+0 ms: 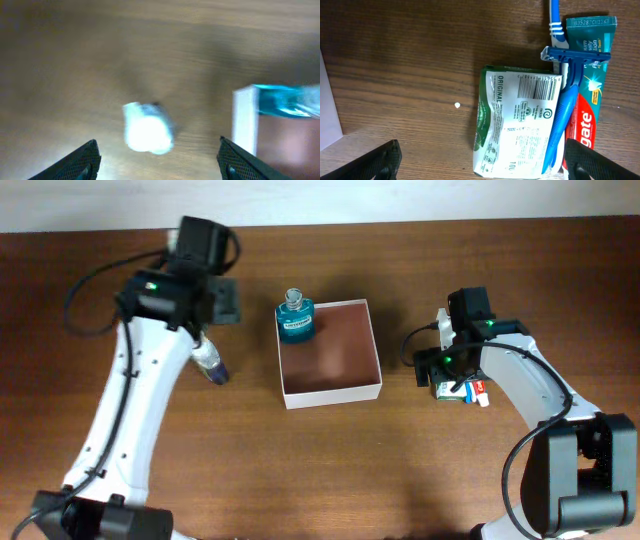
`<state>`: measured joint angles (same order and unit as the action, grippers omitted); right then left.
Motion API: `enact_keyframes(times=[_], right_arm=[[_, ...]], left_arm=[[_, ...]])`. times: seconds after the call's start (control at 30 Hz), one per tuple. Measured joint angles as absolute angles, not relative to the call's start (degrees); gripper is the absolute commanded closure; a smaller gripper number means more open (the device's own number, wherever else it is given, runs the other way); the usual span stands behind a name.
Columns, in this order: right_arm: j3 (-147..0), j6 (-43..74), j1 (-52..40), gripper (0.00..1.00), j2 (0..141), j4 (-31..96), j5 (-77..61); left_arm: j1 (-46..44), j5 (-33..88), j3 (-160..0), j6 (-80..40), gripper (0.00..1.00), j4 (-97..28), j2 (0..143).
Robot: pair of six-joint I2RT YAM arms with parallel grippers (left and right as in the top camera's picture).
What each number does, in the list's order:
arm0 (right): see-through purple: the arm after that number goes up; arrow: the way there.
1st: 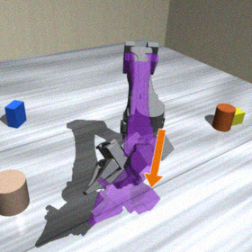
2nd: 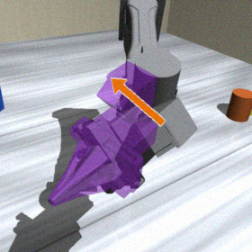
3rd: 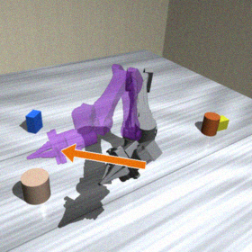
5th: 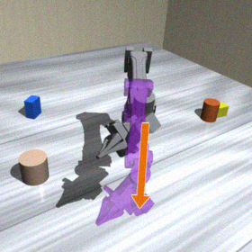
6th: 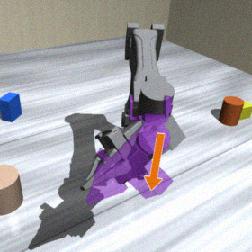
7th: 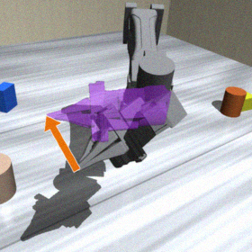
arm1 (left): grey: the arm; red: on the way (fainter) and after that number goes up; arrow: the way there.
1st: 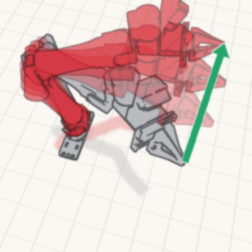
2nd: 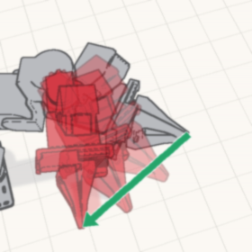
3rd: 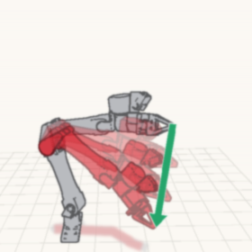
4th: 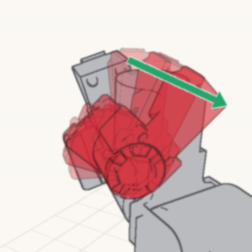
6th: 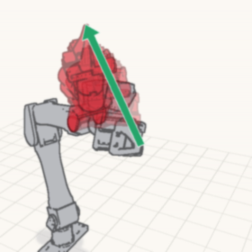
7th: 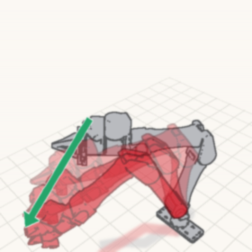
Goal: Pack container
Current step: 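Open the left gripper and withdraw toward the soap bottle, then lower the left gripper onto the soap pump bottle and grasp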
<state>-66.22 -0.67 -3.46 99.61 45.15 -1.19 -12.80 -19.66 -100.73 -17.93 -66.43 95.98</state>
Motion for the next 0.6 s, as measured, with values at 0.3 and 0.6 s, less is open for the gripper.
enact_keyframes(times=[0.3, 0.6], right_arm=[[-66.2, -0.7, -3.5, 0.01, 99.6, 45.1, -1.2], [-66.2, -0.7, -3.5, 0.01, 99.6, 45.1, -1.2]], left_arm=[[-1.3, -17.9, -98.8, -29.8, 0.17, -66.9, 96.0], [-0.1, -10.8, -88.1, -30.6, 0.21, -57.5, 96.0]])
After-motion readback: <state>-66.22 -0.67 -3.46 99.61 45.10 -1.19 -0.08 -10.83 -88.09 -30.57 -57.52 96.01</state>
